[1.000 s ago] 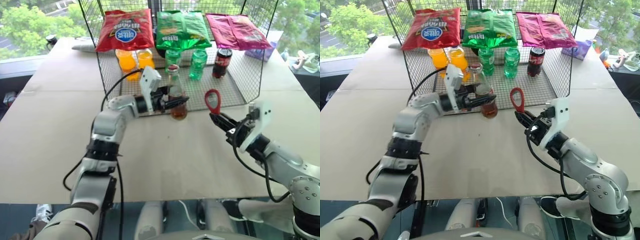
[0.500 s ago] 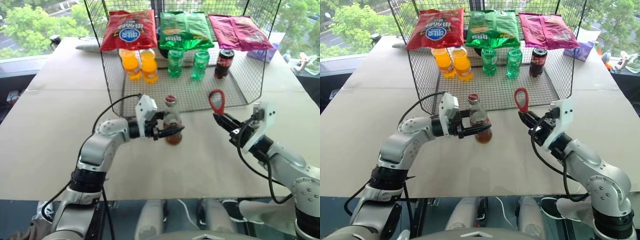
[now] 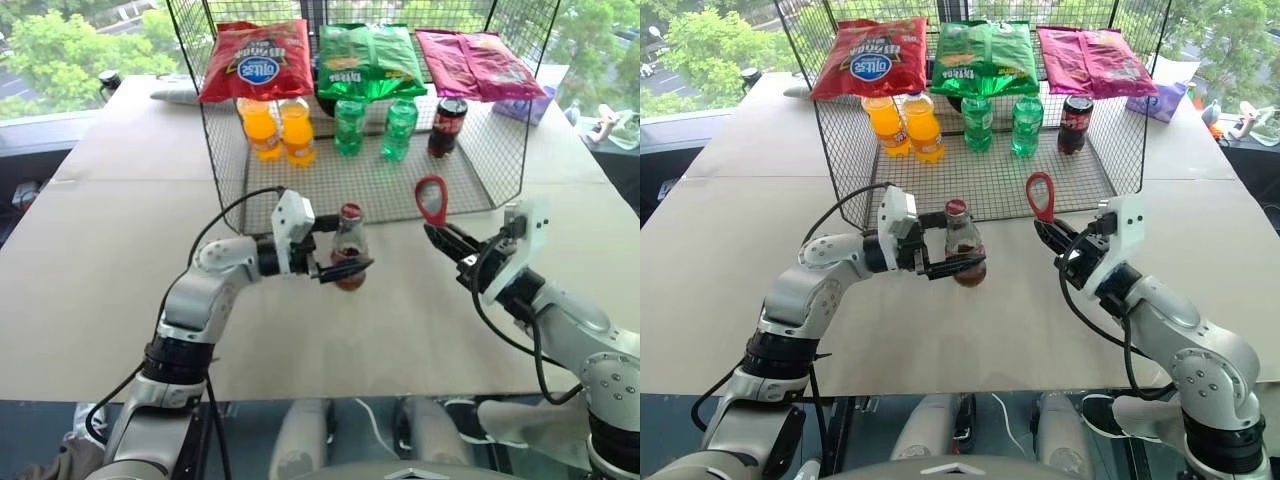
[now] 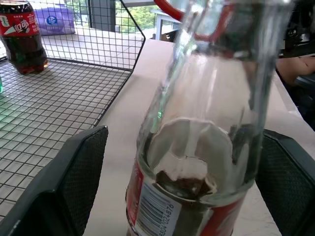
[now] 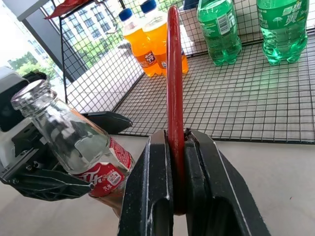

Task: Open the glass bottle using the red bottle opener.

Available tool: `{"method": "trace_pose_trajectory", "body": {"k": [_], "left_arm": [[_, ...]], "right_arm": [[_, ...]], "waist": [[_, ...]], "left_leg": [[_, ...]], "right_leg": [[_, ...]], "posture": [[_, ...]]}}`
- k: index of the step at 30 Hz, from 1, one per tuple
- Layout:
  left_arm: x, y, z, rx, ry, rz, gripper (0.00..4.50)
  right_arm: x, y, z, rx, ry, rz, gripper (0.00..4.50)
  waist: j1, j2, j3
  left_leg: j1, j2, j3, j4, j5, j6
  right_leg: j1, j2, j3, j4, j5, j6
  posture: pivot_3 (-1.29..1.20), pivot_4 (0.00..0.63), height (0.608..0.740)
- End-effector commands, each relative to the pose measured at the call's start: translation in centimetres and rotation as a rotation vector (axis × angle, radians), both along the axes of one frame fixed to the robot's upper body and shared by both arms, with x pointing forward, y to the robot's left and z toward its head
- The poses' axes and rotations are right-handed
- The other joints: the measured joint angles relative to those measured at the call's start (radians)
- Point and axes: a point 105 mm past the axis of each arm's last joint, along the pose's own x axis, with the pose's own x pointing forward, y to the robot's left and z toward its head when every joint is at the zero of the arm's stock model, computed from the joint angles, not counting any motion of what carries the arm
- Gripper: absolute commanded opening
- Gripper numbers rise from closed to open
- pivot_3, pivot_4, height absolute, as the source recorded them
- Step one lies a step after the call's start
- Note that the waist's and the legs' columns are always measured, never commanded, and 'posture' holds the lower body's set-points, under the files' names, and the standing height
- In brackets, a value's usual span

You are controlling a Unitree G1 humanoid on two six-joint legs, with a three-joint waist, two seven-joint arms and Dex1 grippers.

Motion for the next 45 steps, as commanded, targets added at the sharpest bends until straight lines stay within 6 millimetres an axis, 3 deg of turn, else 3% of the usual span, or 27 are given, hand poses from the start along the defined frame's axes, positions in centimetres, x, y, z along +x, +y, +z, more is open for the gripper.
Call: {"method": "trace_pose_trajectory", "body": {"k": [1, 8, 12, 23, 24, 27, 39, 45], "left_arm": [[-0.5, -0.1, 2.0, -0.031, -0.079, -0.025, 4.45], [-0.6, -0.2, 2.1, -0.044, -0.085, -0.030, 4.45], [-0.6, -0.2, 2.2, -0.047, -0.095, -0.025, 2.84], [-1.0, -0.3, 2.2, -0.052, -0.106, -0.042, 2.84], [-1.0, -0.4, 2.2, -0.052, -0.111, -0.042, 3.45], [-0.8, -0.7, 2.5, -0.060, -0.123, -0.029, 4.41], [-1.0, -0.6, 3.4, -0.063, -0.127, -0.025, 4.41], [-1.1, -0.4, 3.1, -0.055, -0.121, -0.024, 1.93]], "right_arm": [[-0.5, 0.6, 2.1, -0.061, -0.139, 0.023, 0.00], [-0.7, 1.6, 2.2, -0.267, -0.263, 0.056, 0.00], [-0.8, 2.0, 1.8, -0.296, -0.276, 0.076, 0.00], [-0.8, 2.1, 1.1, -0.334, -0.295, 0.105, 0.00], [-0.9, 2.2, 1.0, -0.337, -0.297, 0.109, 0.00], [-0.9, 2.4, 1.0, -0.341, -0.302, 0.115, 0.00], [-1.0, 2.9, 1.8, -0.361, -0.334, 0.136, 0.00], [-1.0, 3.6, 2.5, -0.376, -0.367, 0.163, 0.00]], "waist": [[0.000, 0.000, 0.000], [0.000, 0.000, 0.000], [0.000, 0.000, 0.000], [0.000, 0.000, 0.000], [0.000, 0.000, 0.000], [0.001, 0.000, 0.000], [0.000, 0.000, 0.000], [0.001, 0.000, 0.000]], "left_leg": [[0.000, 0.000, 0.000, 0.000, 0.000, 0.000], [0.000, 0.000, 0.000, 0.000, 0.000, 0.000], [0.000, 0.000, 0.000, 0.000, 0.000, 0.000], [0.000, 0.000, 0.000, 0.000, 0.000, 0.000], [0.000, 0.000, 0.000, 0.000, 0.000, 0.000], [0.000, 0.000, 0.000, 0.000, 0.000, 0.000], [0.002, 0.000, 0.000, 0.000, 0.000, 0.000], [0.002, 0.000, 0.000, 0.000, 0.000, 0.000]], "right_leg": [[0.000, 0.000, 0.000, 0.000, 0.000, 0.000], [0.000, 0.000, 0.000, 0.000, 0.000, 0.000], [0.000, 0.000, 0.000, 0.000, 0.000, 0.000], [0.000, 0.000, 0.000, 0.000, 0.000, 0.000], [0.000, 0.000, 0.000, 0.000, 0.000, 0.000], [0.000, 0.000, 0.000, 0.000, 0.000, 0.000], [0.001, 0.000, 0.000, 0.000, 0.000, 0.000], [0.002, 0.000, 0.000, 0.000, 0.000, 0.000]], "posture": [[0.00, 0.150, 0.740], [0.00, 0.150, 0.740], [0.00, 0.150, 0.740], [0.00, 0.150, 0.740], [0.00, 0.150, 0.740], [0.00, 0.150, 0.740], [0.00, 0.150, 0.740], [0.00, 0.150, 0.740]]}}
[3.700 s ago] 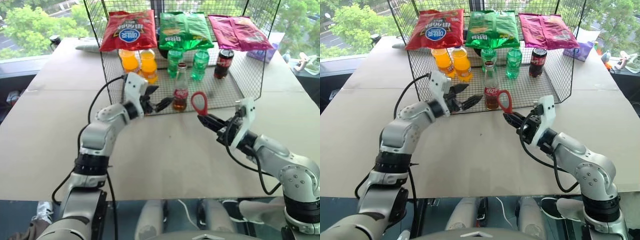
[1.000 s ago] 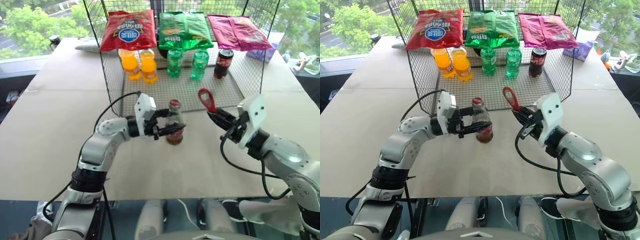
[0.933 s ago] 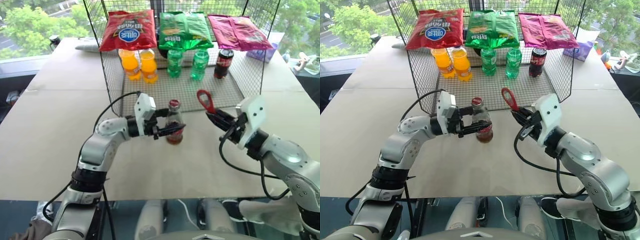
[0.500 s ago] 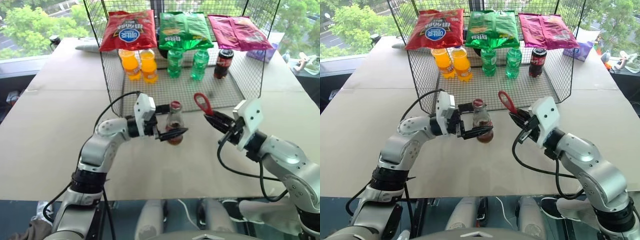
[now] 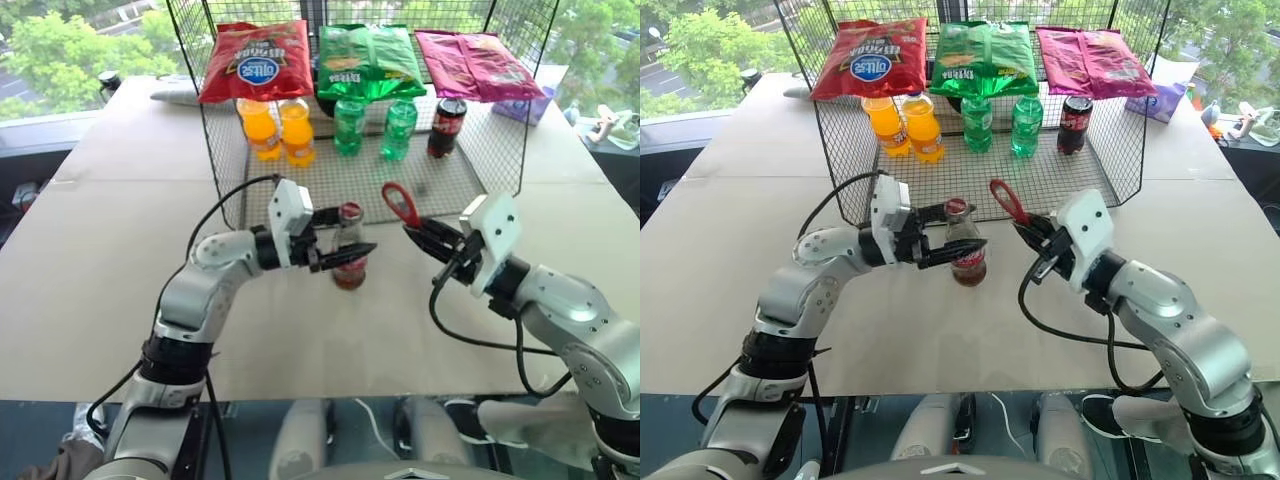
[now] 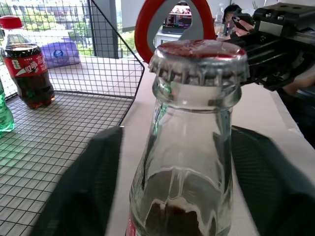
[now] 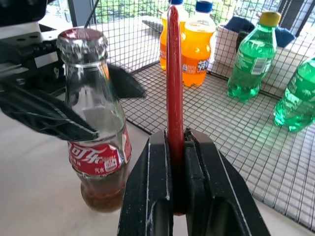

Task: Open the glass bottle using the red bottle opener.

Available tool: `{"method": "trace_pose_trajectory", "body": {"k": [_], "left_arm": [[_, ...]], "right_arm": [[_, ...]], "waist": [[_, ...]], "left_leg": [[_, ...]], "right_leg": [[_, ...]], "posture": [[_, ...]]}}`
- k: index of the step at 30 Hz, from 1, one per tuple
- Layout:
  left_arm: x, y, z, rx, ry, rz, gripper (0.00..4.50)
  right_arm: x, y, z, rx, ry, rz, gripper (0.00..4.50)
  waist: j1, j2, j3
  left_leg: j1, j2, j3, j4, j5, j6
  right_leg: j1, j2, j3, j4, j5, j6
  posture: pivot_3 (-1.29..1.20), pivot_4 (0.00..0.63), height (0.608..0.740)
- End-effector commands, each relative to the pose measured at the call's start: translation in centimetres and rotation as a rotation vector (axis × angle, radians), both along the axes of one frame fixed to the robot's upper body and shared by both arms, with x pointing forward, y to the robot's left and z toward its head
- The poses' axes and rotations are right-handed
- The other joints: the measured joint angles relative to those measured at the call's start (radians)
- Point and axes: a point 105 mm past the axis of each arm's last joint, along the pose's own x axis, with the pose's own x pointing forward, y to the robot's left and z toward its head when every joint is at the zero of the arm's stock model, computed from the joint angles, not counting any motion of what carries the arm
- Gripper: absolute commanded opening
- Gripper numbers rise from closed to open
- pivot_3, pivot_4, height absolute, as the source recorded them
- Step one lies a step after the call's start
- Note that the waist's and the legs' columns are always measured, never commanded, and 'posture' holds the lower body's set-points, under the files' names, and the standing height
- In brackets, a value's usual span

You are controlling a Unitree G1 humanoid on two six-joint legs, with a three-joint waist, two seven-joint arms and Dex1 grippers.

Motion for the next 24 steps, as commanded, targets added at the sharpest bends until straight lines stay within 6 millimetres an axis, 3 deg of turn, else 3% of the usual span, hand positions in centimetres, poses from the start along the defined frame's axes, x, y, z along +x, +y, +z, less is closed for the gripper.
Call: {"method": "trace_pose_trajectory", "body": {"k": [1, 2, 18, 20, 21, 24], "left_arm": [[-0.5, 0.1, 0.6, 0.005, -0.029, -0.009, 1.76], [-0.5, 0.1, 0.6, 0.005, -0.028, -0.009, 1.60], [-0.5, 0.1, -0.3, 0.041, 0.006, -0.015, 1.59], [-0.5, 0.2, -0.4, 0.044, 0.004, -0.013, 2.62], [-0.4, 0.3, -0.4, 0.038, -0.001, -0.005, 2.85], [-0.1, 0.5, -0.5, 0.031, -0.003, 0.004, 4.25]], "right_arm": [[-0.8, 0.9, 1.4, -0.008, -0.071, 0.048, 0.00], [-0.8, 1.0, 1.5, -0.013, -0.075, 0.054, 0.00], [-0.7, 1.7, 0.7, -0.135, -0.159, 0.106, 0.00], [-0.6, 1.7, 0.8, -0.133, -0.165, 0.102, 0.00], [-0.6, 1.8, 0.9, -0.132, -0.168, 0.100, 0.00], [-0.5, 1.9, 0.9, -0.134, -0.176, 0.101, 0.00]], "waist": [[0.000, 0.001, 0.000], [0.000, 0.001, 0.000], [0.000, 0.000, -0.001], [0.000, 0.001, 0.000], [-0.001, 0.001, 0.000], [0.001, 0.001, 0.000]], "left_leg": [[0.001, 0.000, 0.000, 0.000, 0.000, 0.000], [0.001, 0.000, 0.000, 0.000, 0.000, 0.000], [0.002, 0.000, 0.001, 0.000, 0.000, 0.000], [0.002, 0.000, 0.001, 0.000, 0.000, 0.000], [0.002, 0.000, 0.001, 0.000, 0.000, 0.000], [0.001, 0.000, 0.001, 0.000, 0.000, 0.000]], "right_leg": [[0.000, 0.000, 0.000, 0.000, 0.000, 0.000], [0.001, 0.000, 0.000, 0.000, 0.000, 0.000], [0.001, 0.000, 0.000, 0.000, 0.000, 0.000], [0.001, 0.000, 0.000, 0.000, 0.000, 0.000], [0.001, 0.000, 0.000, 0.000, 0.000, 0.000], [0.001, 0.000, 0.000, 0.000, 0.000, 0.000]], "posture": [[0.00, 0.150, 0.740], [0.00, 0.150, 0.740], [0.00, 0.150, 0.740], [0.00, 0.150, 0.740], [0.00, 0.150, 0.740], [0.00, 0.150, 0.740]]}}
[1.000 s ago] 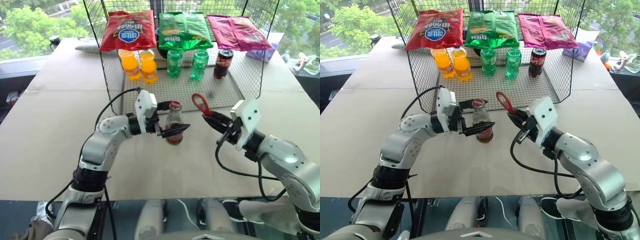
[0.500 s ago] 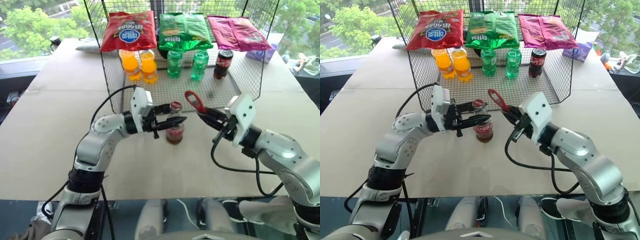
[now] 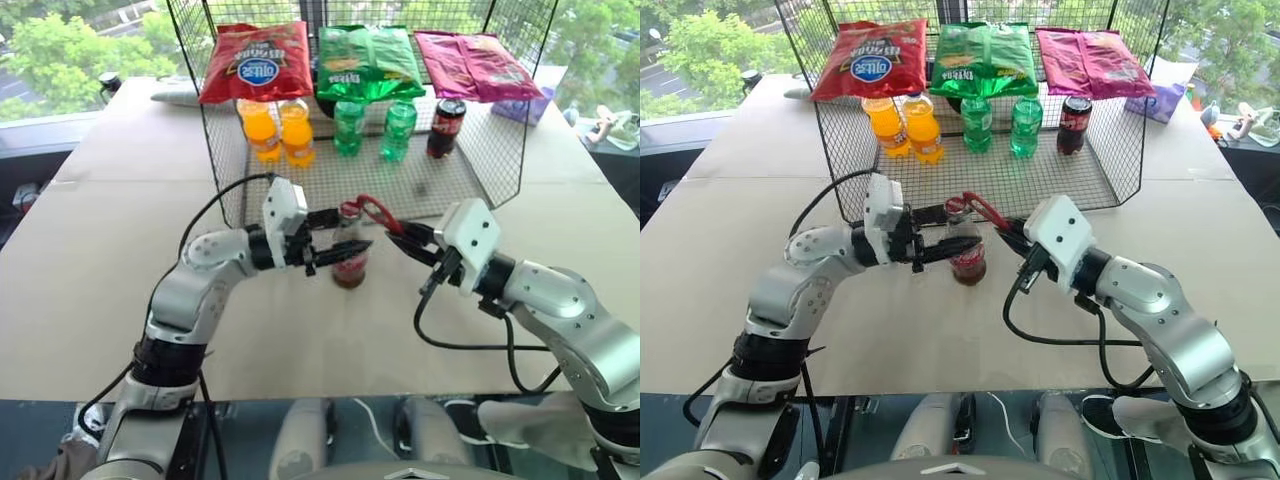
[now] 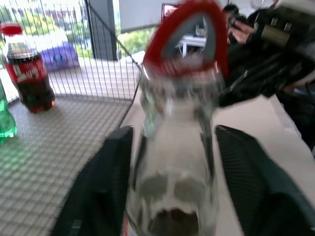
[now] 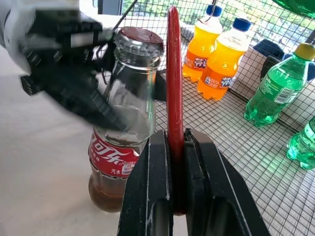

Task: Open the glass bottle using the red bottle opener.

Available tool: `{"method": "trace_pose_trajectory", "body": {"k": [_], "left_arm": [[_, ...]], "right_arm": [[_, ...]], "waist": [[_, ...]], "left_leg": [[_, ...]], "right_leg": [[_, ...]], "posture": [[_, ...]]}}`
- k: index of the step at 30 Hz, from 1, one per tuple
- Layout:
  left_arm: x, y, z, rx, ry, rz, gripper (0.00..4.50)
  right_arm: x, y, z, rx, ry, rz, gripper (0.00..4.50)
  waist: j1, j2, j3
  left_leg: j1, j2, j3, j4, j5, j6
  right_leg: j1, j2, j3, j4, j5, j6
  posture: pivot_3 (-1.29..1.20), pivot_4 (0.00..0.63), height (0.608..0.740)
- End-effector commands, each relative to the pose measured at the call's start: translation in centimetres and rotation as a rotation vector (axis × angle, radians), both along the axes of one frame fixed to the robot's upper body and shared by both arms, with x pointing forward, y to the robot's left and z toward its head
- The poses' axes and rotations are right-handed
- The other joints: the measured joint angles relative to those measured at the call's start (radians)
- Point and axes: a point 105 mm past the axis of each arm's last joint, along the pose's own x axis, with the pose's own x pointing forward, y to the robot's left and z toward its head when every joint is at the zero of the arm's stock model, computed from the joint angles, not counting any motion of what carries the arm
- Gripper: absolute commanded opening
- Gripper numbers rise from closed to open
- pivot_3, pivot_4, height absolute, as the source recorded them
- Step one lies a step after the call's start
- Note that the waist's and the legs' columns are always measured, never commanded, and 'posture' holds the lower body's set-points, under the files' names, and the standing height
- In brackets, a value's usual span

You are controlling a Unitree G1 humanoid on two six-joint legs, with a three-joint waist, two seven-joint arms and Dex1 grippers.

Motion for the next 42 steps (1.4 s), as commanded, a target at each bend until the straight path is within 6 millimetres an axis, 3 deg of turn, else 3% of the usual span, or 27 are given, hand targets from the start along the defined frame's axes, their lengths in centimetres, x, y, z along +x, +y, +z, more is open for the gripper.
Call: {"method": "trace_pose_trajectory", "body": {"k": [1, 9, 12, 32, 42], "left_arm": [[0.1, 0.1, 0.5, -0.006, -0.041, 0.001, 4.47], [0.2, 0.6, 0.2, -0.011, -0.037, -0.004, 4.47], [0.1, 0.6, 0.2, -0.009, -0.039, -0.003, 3.68], [0.4, -0.1, 1.6, -0.008, -0.038, -0.007, 3.68], [0.9, -0.6, 1.3, 0.018, -0.043, 0.008, 3.68]], "right_arm": [[-0.2, 0.3, 1.2, 0.006, -0.064, 0.016, 0.00], [0.2, 0.5, 1.0, -0.053, -0.115, 0.018, 0.00], [0.2, 0.6, 1.1, -0.060, -0.138, 0.015, 0.00], [0.4, 1.1, 0.1, -0.243, -0.449, 0.003, 0.00], [1.3, 0.5, -0.7, -0.267, -0.500, -0.054, 0.00]], "waist": [[0.000, 0.000, 0.000], [0.000, 0.000, 0.000], [0.000, 0.000, 0.000], [-0.001, 0.000, 0.000], [-0.001, 0.000, 0.000]], "left_leg": [[0.000, 0.000, 0.000, 0.000, 0.000, 0.000], [0.000, 0.000, 0.000, 0.000, 0.000, 0.000], [0.000, 0.000, 0.000, 0.000, 0.000, 0.000], [0.000, 0.000, 0.001, 0.000, 0.000, -0.001], [0.000, 0.000, 0.001, 0.000, 0.002, -0.004]], "right_leg": [[0.000, 0.000, 0.000, 0.000, 0.000, 0.000], [0.000, 0.000, 0.000, 0.000, 0.000, 0.000], [0.000, 0.000, 0.000, 0.000, 0.000, 0.000], [0.000, 0.000, 0.000, 0.000, 0.000, 0.001], [0.000, 0.000, 0.000, 0.000, 0.000, 0.001]], "posture": [[0.00, 0.150, 0.740], [0.00, 0.150, 0.740], [0.00, 0.150, 0.740], [0.00, 0.150, 0.740], [0.00, 0.150, 0.740]]}}
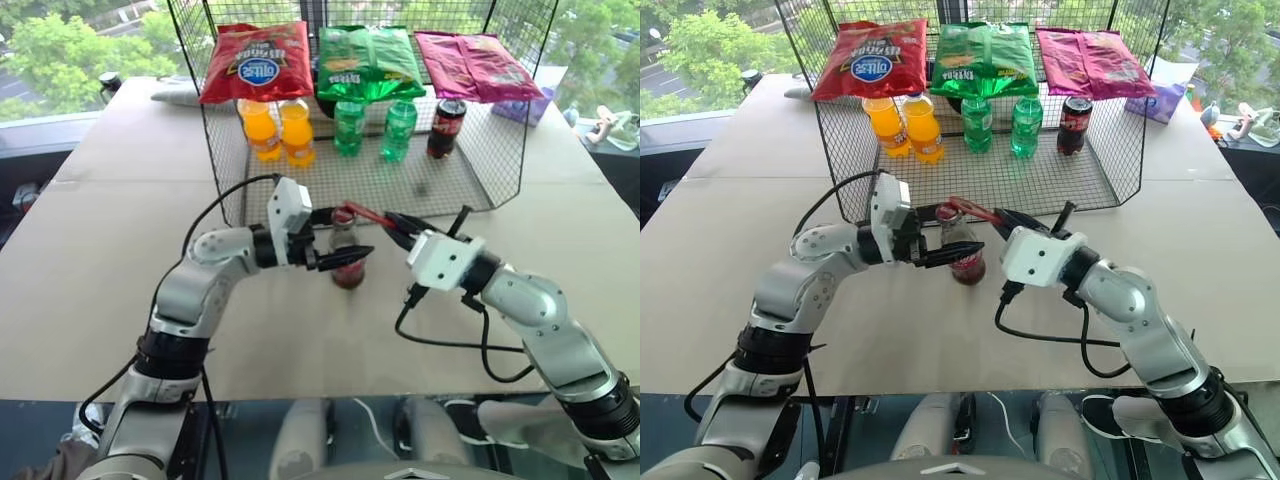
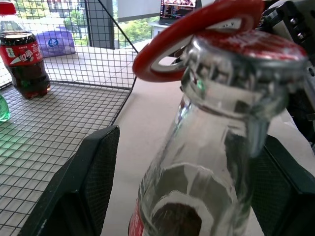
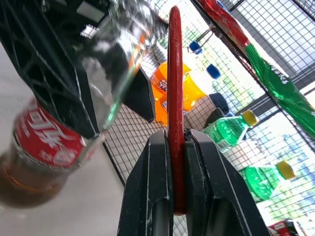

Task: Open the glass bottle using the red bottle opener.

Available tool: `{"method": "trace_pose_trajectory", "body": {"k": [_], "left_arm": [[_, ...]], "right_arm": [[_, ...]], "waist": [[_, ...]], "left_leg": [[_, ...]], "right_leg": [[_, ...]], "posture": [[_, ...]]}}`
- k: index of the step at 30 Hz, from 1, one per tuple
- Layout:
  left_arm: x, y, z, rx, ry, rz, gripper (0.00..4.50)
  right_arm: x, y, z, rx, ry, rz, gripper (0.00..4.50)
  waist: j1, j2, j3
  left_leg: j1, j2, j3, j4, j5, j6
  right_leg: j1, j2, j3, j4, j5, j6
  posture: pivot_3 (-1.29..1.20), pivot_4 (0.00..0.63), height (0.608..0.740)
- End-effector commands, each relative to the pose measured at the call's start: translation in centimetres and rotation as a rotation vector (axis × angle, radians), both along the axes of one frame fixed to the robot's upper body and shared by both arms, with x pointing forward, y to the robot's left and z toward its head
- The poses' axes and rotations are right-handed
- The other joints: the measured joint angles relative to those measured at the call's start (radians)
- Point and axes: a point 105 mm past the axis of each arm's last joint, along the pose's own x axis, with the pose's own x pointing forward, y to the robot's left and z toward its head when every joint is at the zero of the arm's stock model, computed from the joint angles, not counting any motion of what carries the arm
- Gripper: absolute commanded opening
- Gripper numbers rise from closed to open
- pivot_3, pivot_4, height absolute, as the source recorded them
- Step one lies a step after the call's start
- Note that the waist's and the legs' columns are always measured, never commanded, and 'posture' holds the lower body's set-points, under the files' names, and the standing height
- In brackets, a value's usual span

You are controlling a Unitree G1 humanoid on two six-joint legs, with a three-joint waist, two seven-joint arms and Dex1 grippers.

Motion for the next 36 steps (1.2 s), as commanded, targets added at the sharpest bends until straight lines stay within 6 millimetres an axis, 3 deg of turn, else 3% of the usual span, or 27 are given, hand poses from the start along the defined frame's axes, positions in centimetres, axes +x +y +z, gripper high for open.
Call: {"method": "trace_pose_trajectory", "body": {"k": [1, 9, 18, 25, 36], "left_arm": [[0.1, -0.3, 0.9, 0.009, -0.054, 0.003, 3.68], [0.5, -0.5, 0.9, 0.010, -0.062, -0.001, 3.68], [0.4, -0.4, 0.9, 0.000, -0.063, -0.005, 3.68], [0.4, -0.5, 0.8, -0.004, -0.063, -0.013, 3.68], [1.0, -0.8, 0.6, 0.003, -0.070, 0.002, 3.68]], "right_arm": [[0.0, -0.2, 0.6, 0.019, -0.043, -0.016, 0.00], [0.7, -0.7, 1.7, 0.076, -0.093, -0.071, 0.00], [1.1, -1.4, 2.4, 0.263, -0.008, -0.138, 0.00], [1.2, -1.8, 1.4, 0.232, 0.028, -0.153, 0.00], [1.1, -1.6, 1.7, 0.224, 0.009, -0.141, 0.00]], "waist": [[-0.001, 0.000, 0.000], [-0.001, 0.000, 0.000], [0.001, 0.000, 0.000], [-0.001, 0.000, 0.000], [-0.001, 0.000, 0.000]], "left_leg": [[0.000, 0.000, 0.000, 0.000, 0.001, -0.001], [0.000, 0.000, 0.000, 0.000, 0.001, -0.001], [-0.001, 0.000, 0.000, 0.000, 0.001, -0.001], [0.000, 0.000, 0.000, 0.000, 0.001, -0.001], [0.000, 0.000, 0.000, 0.000, 0.001, -0.001]], "right_leg": [[0.000, 0.000, 0.000, 0.000, 0.000, 0.000], [0.000, 0.000, 0.000, 0.000, 0.000, 0.000], [0.000, 0.000, 0.000, 0.000, 0.001, 0.000], [0.000, 0.000, 0.000, 0.000, 0.001, 0.000], [0.000, 0.000, 0.000, 0.000, 0.001, 0.001]], "posture": [[0.00, 0.150, 0.740], [0.00, 0.150, 0.740], [0.00, 0.150, 0.740], [0.00, 0.150, 0.740], [0.00, 0.150, 0.740]]}}
